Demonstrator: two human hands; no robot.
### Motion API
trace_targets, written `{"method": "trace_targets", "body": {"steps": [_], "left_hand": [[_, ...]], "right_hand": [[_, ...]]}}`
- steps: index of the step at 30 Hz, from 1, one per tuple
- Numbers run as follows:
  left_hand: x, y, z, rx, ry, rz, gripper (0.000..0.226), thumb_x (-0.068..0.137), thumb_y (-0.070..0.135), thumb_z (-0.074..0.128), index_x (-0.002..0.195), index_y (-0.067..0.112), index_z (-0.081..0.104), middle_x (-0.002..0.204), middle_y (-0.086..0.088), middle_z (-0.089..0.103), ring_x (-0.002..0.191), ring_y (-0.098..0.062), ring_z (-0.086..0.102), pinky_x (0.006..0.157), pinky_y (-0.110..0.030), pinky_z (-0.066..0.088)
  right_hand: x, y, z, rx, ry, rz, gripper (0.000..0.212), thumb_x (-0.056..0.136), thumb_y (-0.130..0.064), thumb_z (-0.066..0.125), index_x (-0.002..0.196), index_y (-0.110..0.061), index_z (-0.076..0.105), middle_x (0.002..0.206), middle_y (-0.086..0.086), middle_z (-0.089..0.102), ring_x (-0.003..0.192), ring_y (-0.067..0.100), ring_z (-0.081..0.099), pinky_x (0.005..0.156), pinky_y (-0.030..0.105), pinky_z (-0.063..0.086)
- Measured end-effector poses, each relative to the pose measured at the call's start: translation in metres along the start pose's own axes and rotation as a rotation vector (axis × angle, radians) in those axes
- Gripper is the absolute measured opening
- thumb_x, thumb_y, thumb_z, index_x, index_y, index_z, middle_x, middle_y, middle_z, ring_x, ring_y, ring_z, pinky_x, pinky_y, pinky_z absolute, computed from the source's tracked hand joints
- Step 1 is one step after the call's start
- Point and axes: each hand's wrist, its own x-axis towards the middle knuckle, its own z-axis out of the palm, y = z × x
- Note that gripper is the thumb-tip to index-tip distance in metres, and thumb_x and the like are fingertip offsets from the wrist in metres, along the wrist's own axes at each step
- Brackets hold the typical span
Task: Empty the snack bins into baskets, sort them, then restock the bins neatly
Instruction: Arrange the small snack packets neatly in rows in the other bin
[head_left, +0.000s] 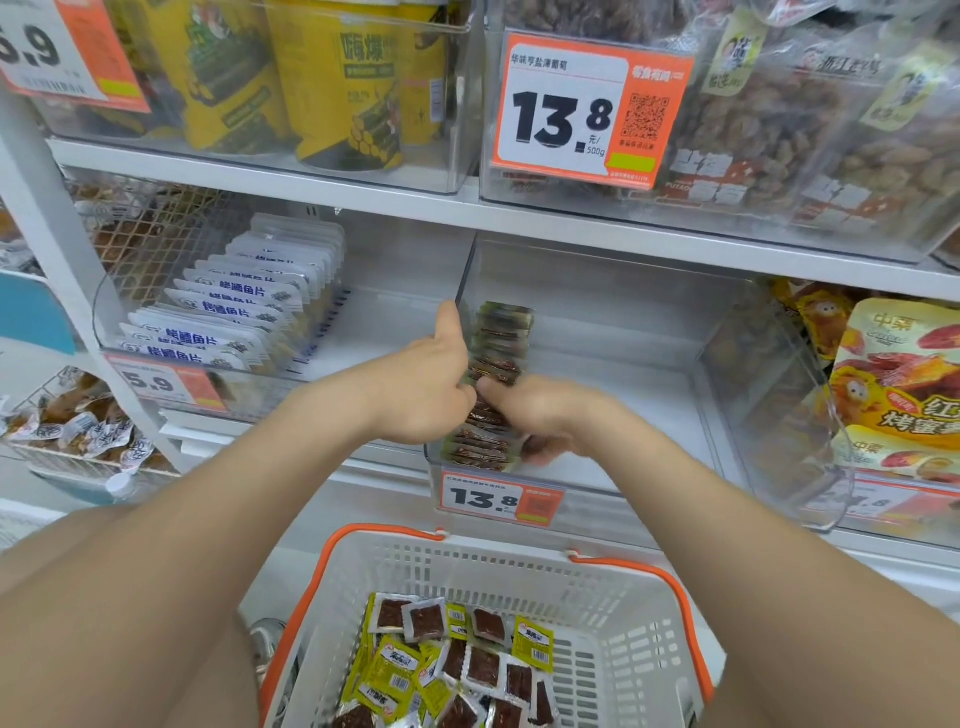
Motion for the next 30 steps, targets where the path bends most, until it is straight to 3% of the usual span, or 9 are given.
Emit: {"method": "trace_targets", "body": {"steps": [3, 8, 12, 15, 17, 20, 22, 27, 30], "left_hand": [[0.0, -0.001, 0.0, -0.022, 0.009, -0.006, 0.086, 0.106, 0.018, 0.043, 0.159, 0.002, -0.022, 0.087, -0.004, 0.046, 0.083, -0.014, 0.055, 0.074, -0.036, 0.047], [0.0, -0.002, 0.001, -0.049, 0.029, -0.01, 0.082, 0.107, 0.021, 0.045, 0.16, 0.003, -0.016, 0.087, -0.005, 0.046, 0.076, -0.01, 0.05, 0.061, -0.026, 0.039], [0.001, -0.002, 0.003, -0.002, 0.044, 0.006, 0.084, 0.106, 0.021, 0.045, 0.16, 0.007, -0.018, 0.088, -0.001, 0.044, 0.078, -0.012, 0.054, 0.063, -0.03, 0.043], [0.0, -0.003, 0.004, 0.007, 0.06, 0.012, 0.085, 0.105, 0.018, 0.045, 0.16, 0.006, -0.019, 0.09, -0.003, 0.046, 0.08, -0.012, 0.053, 0.067, -0.033, 0.047], [-0.001, -0.003, 0.005, 0.012, 0.062, 0.019, 0.085, 0.104, 0.018, 0.046, 0.161, 0.007, -0.017, 0.096, -0.004, 0.05, 0.083, -0.012, 0.054, 0.074, -0.036, 0.049], [-0.002, -0.003, 0.007, 0.024, 0.08, 0.029, 0.081, 0.103, 0.017, 0.046, 0.16, 0.005, -0.011, 0.093, -0.004, 0.048, 0.081, -0.011, 0.052, 0.068, -0.033, 0.046], [-0.002, -0.003, 0.009, 0.034, 0.103, 0.037, 0.073, 0.103, 0.015, 0.046, 0.158, 0.004, 0.0, 0.089, -0.005, 0.048, 0.078, -0.011, 0.051, 0.067, -0.035, 0.045], [-0.003, -0.002, 0.011, 0.037, 0.122, 0.048, 0.066, 0.101, 0.013, 0.049, 0.154, 0.006, 0.009, 0.088, -0.004, 0.049, 0.075, -0.012, 0.051, 0.068, -0.037, 0.047], [-0.004, -0.002, 0.012, 0.033, 0.14, 0.065, 0.067, 0.101, 0.012, 0.049, 0.154, 0.006, 0.008, 0.088, -0.005, 0.051, 0.074, -0.013, 0.053, 0.058, -0.028, 0.042]], "right_hand": [[0.005, 0.0, 0.01, -0.098, 0.088, -0.107, 0.072, 0.108, -0.062, 0.025, 0.122, -0.001, 0.06, 0.116, 0.021, 0.063, 0.089, 0.04, 0.071, 0.068, 0.047, 0.065], [0.005, 0.007, 0.002, -0.084, -0.057, -0.026, 0.083, 0.095, -0.081, 0.029, 0.118, -0.006, 0.058, 0.097, 0.013, 0.065, 0.074, 0.028, 0.067, 0.065, 0.036, 0.061], [0.003, 0.014, 0.009, -0.028, -0.078, -0.104, 0.074, 0.09, -0.081, 0.046, 0.119, -0.015, 0.064, 0.111, 0.012, 0.072, 0.09, 0.028, 0.073, 0.079, 0.045, 0.066], [0.0, 0.017, 0.009, -0.114, -0.052, -0.165, 0.069, 0.089, -0.079, 0.051, 0.115, -0.017, 0.066, 0.105, 0.011, 0.072, 0.081, 0.027, 0.071, 0.077, 0.043, 0.066], [0.0, 0.018, 0.006, -0.027, -0.086, -0.153, 0.065, 0.089, -0.077, 0.056, 0.117, -0.019, 0.066, 0.107, 0.006, 0.074, 0.091, 0.029, 0.074, 0.081, 0.043, 0.066], [-0.003, 0.018, 0.005, 0.001, -0.118, -0.133, 0.055, 0.088, -0.069, 0.066, 0.115, -0.02, 0.065, 0.105, 0.003, 0.073, 0.087, 0.024, 0.071, 0.076, 0.037, 0.063], [-0.002, 0.017, 0.011, -0.097, -0.067, -0.163, 0.052, 0.089, -0.068, 0.066, 0.109, -0.02, 0.064, 0.1, 0.004, 0.07, 0.082, 0.022, 0.068, 0.067, 0.034, 0.06], [-0.008, 0.016, 0.002, -0.022, -0.143, -0.226, 0.042, 0.1, -0.063, 0.053, 0.101, -0.021, 0.061, 0.096, 0.005, 0.07, 0.074, 0.019, 0.068, 0.072, 0.034, 0.063], [-0.007, 0.013, 0.005, -0.155, -0.061, -0.229, 0.06, 0.101, -0.068, 0.041, 0.098, -0.01, 0.059, 0.099, 0.014, 0.068, 0.081, 0.031, 0.075, 0.079, 0.042, 0.065]]}}
